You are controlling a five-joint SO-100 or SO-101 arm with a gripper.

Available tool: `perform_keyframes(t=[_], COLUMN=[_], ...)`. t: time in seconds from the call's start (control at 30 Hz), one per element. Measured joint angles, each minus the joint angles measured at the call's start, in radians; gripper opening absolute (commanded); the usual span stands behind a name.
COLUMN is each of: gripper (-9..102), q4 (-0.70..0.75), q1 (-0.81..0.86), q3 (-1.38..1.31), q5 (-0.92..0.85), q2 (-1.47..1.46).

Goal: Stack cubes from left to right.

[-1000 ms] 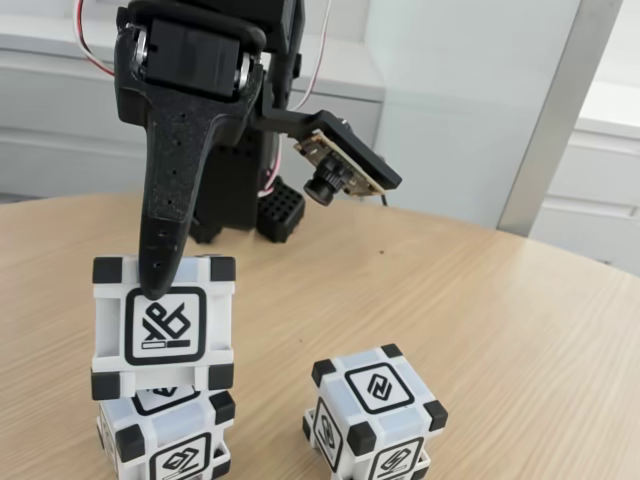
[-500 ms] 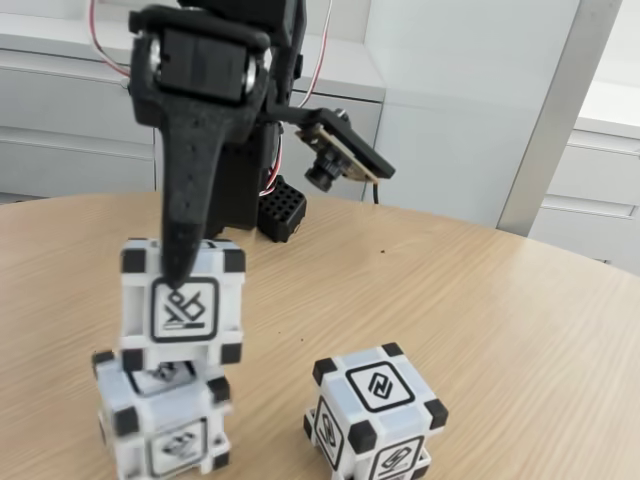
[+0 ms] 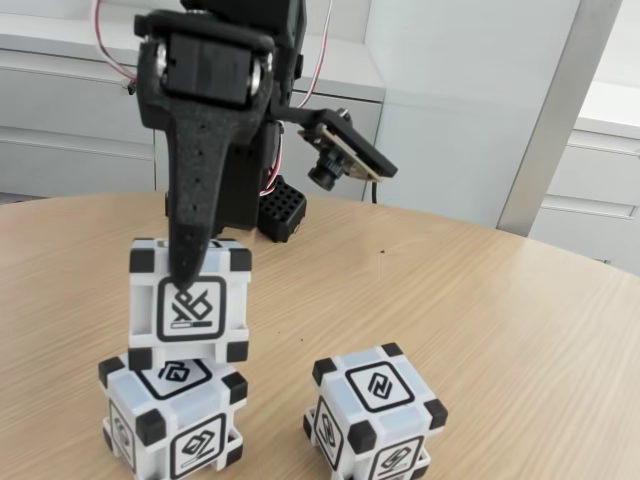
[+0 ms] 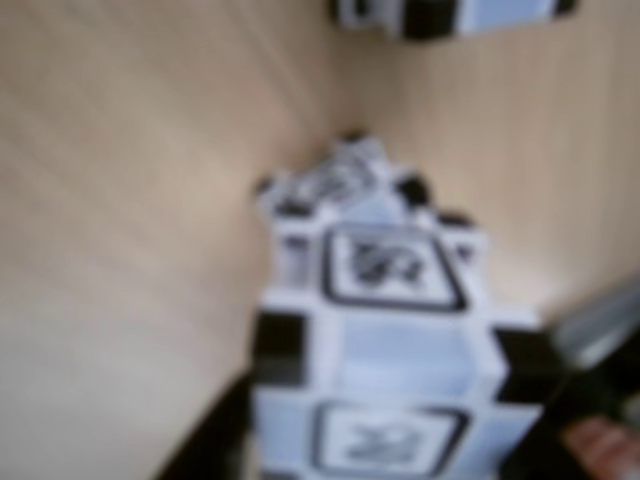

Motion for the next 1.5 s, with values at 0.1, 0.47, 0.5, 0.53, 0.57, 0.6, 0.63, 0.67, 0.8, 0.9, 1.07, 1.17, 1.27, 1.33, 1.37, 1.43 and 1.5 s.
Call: perform_keyframes(t=[0.1,0.47,0.5,0.53,0.57,0.6,0.63,0.67,0.8,0.9,1.07,1.17,1.27,1.33,1.37,1.43,1.5], gripper=[29,37,37,37,36,36,36,35,34,34,34,33,33,33,33,34,34], q4=[0.002,0.017,0.017,0.017,0.017,0.017,0.017,0.017,0.017,0.017,-0.003,-0.086,-0.184,-0.221,-0.230,-0.241,-0.241], q1=[0.000,0.000,0.000,0.000,0.000,0.000,0.000,0.000,0.038,0.069,0.080,0.080,0.080,0.080,0.080,0.080,0.080], q3=[0.002,0.003,0.003,0.003,0.003,0.003,0.003,0.003,0.003,0.002,0.002,0.002,0.002,0.002,0.002,0.002,0.002], q5=[-0.005,-0.005,-0.005,-0.005,-0.005,-0.005,-0.005,-0.005,0.015,0.035,0.051,0.092,0.144,0.160,0.164,0.167,0.169], q2=[0.000,-0.002,-0.002,-0.002,-0.002,-0.002,-0.002,-0.002,0.026,0.066,0.080,0.078,0.078,0.078,0.078,0.078,0.078])
